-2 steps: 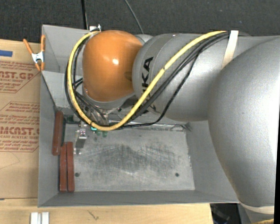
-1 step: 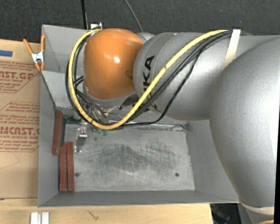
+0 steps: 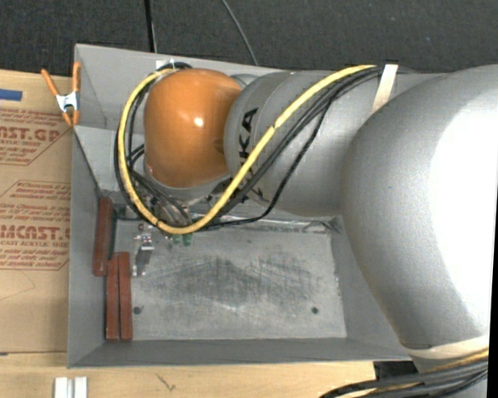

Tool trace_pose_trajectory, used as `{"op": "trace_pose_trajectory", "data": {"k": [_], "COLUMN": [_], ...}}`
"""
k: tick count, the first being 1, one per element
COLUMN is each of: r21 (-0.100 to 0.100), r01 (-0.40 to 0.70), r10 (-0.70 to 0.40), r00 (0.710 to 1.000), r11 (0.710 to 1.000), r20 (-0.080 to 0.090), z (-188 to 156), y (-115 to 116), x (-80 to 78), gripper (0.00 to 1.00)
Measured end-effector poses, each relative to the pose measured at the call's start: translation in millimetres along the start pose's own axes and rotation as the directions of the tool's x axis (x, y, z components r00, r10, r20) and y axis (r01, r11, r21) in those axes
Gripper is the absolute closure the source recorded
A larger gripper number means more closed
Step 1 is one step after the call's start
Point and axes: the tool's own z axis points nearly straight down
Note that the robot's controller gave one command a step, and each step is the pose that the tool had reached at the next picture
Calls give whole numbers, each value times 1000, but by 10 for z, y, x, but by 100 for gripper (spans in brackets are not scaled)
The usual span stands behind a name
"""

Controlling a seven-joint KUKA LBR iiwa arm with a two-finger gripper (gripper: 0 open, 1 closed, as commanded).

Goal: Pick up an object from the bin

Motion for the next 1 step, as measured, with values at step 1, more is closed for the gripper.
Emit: {"op": "trace_pose_trajectory", "data": {"k": [1], "r21": [3], "r01": [46], "r10": [-45], "r00": [999], "r11": [999], "r20": [-9], "z": [385], "y": [-65], "x": [172], "gripper": [0]}}
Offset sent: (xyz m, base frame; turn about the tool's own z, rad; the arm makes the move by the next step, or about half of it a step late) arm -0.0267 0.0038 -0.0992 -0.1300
